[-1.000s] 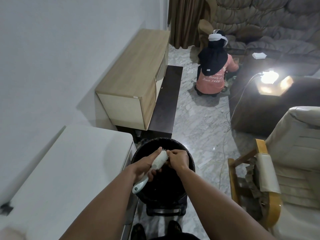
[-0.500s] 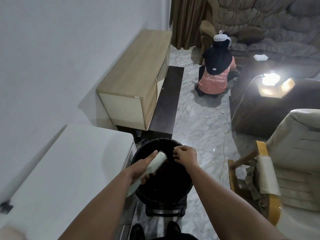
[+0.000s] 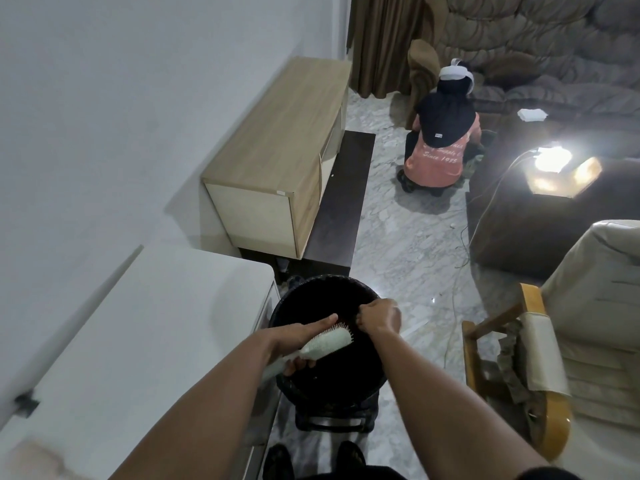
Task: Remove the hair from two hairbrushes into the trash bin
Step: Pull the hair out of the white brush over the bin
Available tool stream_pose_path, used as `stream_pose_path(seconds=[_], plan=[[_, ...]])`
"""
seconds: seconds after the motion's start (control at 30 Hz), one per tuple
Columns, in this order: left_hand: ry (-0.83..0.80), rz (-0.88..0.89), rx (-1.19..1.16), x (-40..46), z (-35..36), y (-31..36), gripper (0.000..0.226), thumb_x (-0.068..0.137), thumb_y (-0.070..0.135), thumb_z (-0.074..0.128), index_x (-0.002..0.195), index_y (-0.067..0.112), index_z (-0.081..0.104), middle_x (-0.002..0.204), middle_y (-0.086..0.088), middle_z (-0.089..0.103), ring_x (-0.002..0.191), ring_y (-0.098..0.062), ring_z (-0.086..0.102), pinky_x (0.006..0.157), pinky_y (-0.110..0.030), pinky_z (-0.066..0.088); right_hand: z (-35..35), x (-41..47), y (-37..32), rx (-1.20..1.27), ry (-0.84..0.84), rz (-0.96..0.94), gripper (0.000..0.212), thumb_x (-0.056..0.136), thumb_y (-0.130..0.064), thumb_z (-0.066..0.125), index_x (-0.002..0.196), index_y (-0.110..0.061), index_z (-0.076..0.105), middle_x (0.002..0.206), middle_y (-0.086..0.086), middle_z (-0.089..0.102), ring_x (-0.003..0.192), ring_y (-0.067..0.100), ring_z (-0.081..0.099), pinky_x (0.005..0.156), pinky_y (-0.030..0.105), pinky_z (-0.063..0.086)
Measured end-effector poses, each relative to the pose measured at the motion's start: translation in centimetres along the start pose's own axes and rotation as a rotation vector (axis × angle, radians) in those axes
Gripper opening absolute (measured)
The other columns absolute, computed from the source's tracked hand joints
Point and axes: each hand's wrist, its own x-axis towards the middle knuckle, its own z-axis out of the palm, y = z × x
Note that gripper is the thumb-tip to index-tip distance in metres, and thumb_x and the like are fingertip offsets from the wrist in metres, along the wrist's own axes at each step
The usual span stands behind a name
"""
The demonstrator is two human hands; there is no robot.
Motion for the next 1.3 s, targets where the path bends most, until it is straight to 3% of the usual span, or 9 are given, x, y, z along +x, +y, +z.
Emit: stream_pose_path(seconds=[0.2,0.33,0.47,0.57,0.67,0.87,1.03,1.13,1.3], plan=[[0.23,0.077,-0.086,0.4,-1.8,-3.0,0.077,0.081,0.089,0.052,0.117,0.023,0.069,0.079,-0.009,0.07,0.052,-0.015,0.053,0.053,-0.026,0.044,-3.9,1.8,-1.3,0.066,0.118,-0.068,0.019,0.078,-0.02,0.065,0.061,-0.015,0.074,0.065,0.007,0.075,0.068,0.029,0.076,0.071,0.044,0.066],[0.301,0.181,-0.108,1.2,-1.4,-3.3,0.072,0.086,0.087,0.045,0.129,0.032,0.065,0.087,-0.01,0.069,0.056,-0.014,0.052,0.052,-0.025,0.043,-2.4,-0.3,-2.4,0.171,-0.025,-0.134,0.008,0.081,-0.03,0.079,0.077,-0.029,0.073,0.08,-0.002,0.076,0.077,0.022,0.076,0.081,0.045,0.065],[0.241,0.219,-0.158,1.3,-0.5,-2.3,0.077,0.082,0.091,0.044,0.106,0.024,0.075,0.079,-0.006,0.069,0.057,-0.015,0.054,0.053,-0.025,0.04,0.0,-3.1,-2.5,0.048,-0.309,-0.342,0.041,0.083,-0.043,0.082,0.118,-0.025,0.074,0.097,-0.003,0.075,0.083,0.015,0.073,0.069,0.034,0.062],[0.209,0.281,-0.09,1.7,0.1,-1.3,0.074,0.085,0.087,0.047,0.107,0.023,0.076,0.075,-0.004,0.068,0.054,-0.014,0.053,0.05,-0.024,0.037,0.6,-4.2,-2.6,0.23,-0.369,-0.214,0.022,0.088,-0.026,0.083,0.102,-0.009,0.082,0.079,0.005,0.073,0.06,0.016,0.063,0.049,0.024,0.052],[0.219,0.291,0.049,2.4,0.4,-0.7,0.047,0.1,0.067,0.045,0.113,0.029,0.071,0.075,-0.004,0.063,0.051,-0.012,0.048,0.048,-0.022,0.036,1.3,-3.7,-2.0,0.386,-0.25,0.046,0.017,0.083,-0.027,0.087,0.083,-0.011,0.083,0.064,0.005,0.07,0.045,0.013,0.056,0.051,0.027,0.049],[0.262,0.26,0.129,3.2,-0.2,-0.2,0.03,0.11,0.037,0.038,0.103,0.029,0.066,0.073,-0.007,0.064,0.046,-0.013,0.045,0.047,-0.023,0.035,0.3,-1.5,-1.0,0.344,-0.074,0.14,0.026,0.096,-0.024,0.065,0.071,-0.017,0.071,0.069,-0.001,0.07,0.066,0.018,0.065,0.067,0.027,0.058],[0.382,0.202,-0.188,2.9,-2.4,-1.4,0.034,0.11,0.032,0.035,0.123,0.013,0.059,0.083,-0.013,0.069,0.053,-0.015,0.054,0.046,-0.023,0.045,-3.8,0.9,-0.1,0.241,0.025,0.113,0.028,0.092,-0.01,0.07,0.065,-0.002,0.074,0.057,0.007,0.072,0.049,0.019,0.066,0.061,0.034,0.061],[0.392,0.232,-0.467,3.7,-1.6,-0.7,0.035,0.109,0.027,0.035,0.128,0.007,0.058,0.095,-0.018,0.073,0.067,-0.021,0.068,0.059,-0.034,0.06,-2.8,-0.7,-1.0,0.036,-0.077,-0.028,0.029,0.09,-0.026,0.072,0.066,-0.01,0.076,0.059,0.002,0.074,0.055,0.019,0.069,0.066,0.037,0.061],[0.39,0.243,-0.587,4.9,-0.2,0.1,0.021,0.113,0.025,0.039,0.128,0.015,0.048,0.12,-0.017,0.07,0.09,-0.026,0.072,0.077,-0.049,0.06,1.2,-4.0,-2.6,0.067,-0.276,-0.261,0.022,0.091,-0.032,0.067,0.112,-0.026,0.071,0.088,0.0,0.074,0.078,0.028,0.075,0.066,0.041,0.063]])
